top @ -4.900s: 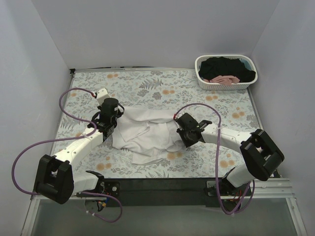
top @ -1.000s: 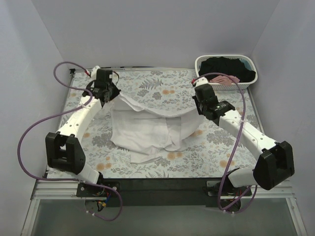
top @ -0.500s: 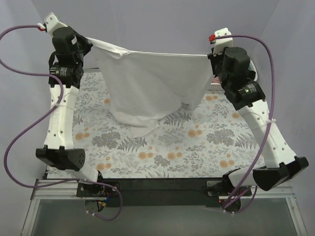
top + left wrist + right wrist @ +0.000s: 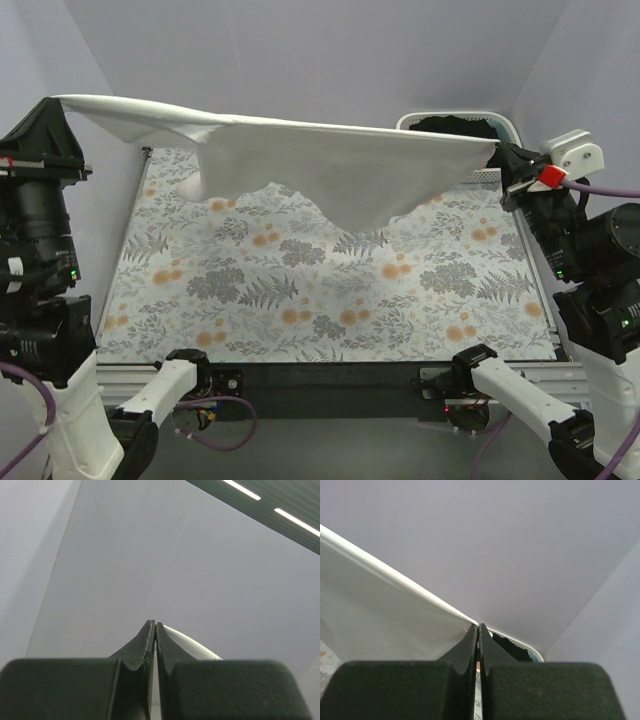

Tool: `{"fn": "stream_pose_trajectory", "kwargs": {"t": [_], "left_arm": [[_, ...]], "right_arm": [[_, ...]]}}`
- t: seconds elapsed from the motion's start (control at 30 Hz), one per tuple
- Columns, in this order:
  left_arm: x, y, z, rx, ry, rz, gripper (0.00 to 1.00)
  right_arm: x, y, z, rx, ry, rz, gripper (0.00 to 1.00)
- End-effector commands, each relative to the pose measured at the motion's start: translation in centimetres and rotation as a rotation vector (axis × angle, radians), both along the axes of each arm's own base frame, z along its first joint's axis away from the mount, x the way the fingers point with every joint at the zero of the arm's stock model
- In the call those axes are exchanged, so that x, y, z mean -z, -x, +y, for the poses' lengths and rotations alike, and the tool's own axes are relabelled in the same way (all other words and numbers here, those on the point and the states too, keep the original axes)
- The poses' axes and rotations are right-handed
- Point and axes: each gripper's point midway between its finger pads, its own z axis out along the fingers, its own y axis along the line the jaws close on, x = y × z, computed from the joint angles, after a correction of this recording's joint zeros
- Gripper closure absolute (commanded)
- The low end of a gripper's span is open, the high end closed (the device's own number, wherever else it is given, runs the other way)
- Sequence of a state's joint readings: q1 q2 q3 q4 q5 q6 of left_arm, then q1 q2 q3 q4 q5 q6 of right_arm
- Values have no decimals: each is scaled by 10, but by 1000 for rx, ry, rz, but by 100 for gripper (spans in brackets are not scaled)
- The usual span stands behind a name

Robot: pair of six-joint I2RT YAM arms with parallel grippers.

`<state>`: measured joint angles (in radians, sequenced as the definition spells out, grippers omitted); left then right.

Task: Fold and stack the t-shirts
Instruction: Flatten the tshirt out

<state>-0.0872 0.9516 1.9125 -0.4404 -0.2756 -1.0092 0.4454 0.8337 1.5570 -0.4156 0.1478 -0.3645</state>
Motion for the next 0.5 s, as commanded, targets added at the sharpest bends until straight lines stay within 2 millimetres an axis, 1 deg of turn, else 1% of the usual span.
{"fn": "stream_pose_trajectory", "kwargs": {"t": [0.0,0.1,0.13,0.17,0.2,0.23,0.27,0.3,0.33,0.37,0.4,0.43,0.47], "left_arm": [[22,-15,13,-102,-62,87,100],[30,-32,14,-125,-96,123,100],[36,-45,13,-128,-103,146,100],[46,-66,10,-124,-121,188,100],[54,-81,8,-118,-130,215,100],[68,-101,4,-105,-139,254,100],[79,-117,1,-91,-145,285,100],[104,-149,-6,-66,-161,353,100],[118,-166,-10,-52,-163,379,100],[147,-189,-13,-36,-167,446,100],[178,-218,-19,-14,-172,518,100],[195,-234,-22,-1,-170,539,100],[234,-251,-26,17,-170,615,100]], "right_arm": [[35,-7,5,-13,61,96,99],[57,-17,12,-23,83,150,99],[66,-27,15,-20,92,181,99],[72,-33,16,-5,98,202,99],[82,-41,18,4,105,231,99],[94,-55,22,14,119,269,99],[103,-64,20,47,119,295,99],[116,-75,23,65,126,314,99],[135,-90,25,88,145,352,99],[146,-100,20,140,148,362,99],[175,-111,20,166,175,407,99],[186,-128,23,190,188,405,99],[200,-136,22,208,203,424,99]]}}
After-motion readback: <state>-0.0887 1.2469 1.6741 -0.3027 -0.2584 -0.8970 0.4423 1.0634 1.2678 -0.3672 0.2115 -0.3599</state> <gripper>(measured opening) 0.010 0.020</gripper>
